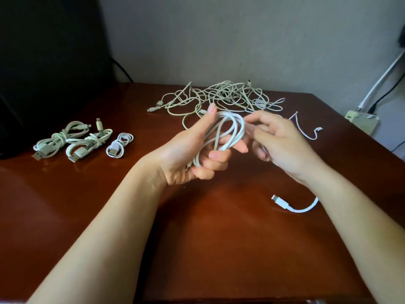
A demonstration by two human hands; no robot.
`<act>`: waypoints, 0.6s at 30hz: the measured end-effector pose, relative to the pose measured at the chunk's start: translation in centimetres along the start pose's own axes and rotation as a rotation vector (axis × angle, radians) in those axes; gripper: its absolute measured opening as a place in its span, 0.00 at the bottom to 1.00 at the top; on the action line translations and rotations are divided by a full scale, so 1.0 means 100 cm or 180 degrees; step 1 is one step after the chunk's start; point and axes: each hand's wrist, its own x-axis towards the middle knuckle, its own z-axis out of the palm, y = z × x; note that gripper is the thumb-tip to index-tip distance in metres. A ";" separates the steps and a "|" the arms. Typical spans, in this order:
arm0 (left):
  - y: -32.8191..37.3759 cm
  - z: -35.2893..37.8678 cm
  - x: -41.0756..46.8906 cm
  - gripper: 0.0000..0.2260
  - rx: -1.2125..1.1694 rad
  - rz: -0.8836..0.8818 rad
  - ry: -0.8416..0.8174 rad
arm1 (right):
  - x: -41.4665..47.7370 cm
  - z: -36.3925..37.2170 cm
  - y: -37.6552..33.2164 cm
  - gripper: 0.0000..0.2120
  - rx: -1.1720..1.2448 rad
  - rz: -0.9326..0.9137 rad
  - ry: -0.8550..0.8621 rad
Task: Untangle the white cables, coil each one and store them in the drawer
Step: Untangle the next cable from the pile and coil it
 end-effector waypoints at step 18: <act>0.000 -0.015 0.007 0.20 -0.0390 0.0501 0.1126 | -0.007 0.009 -0.002 0.08 -0.0695 0.0002 -0.0349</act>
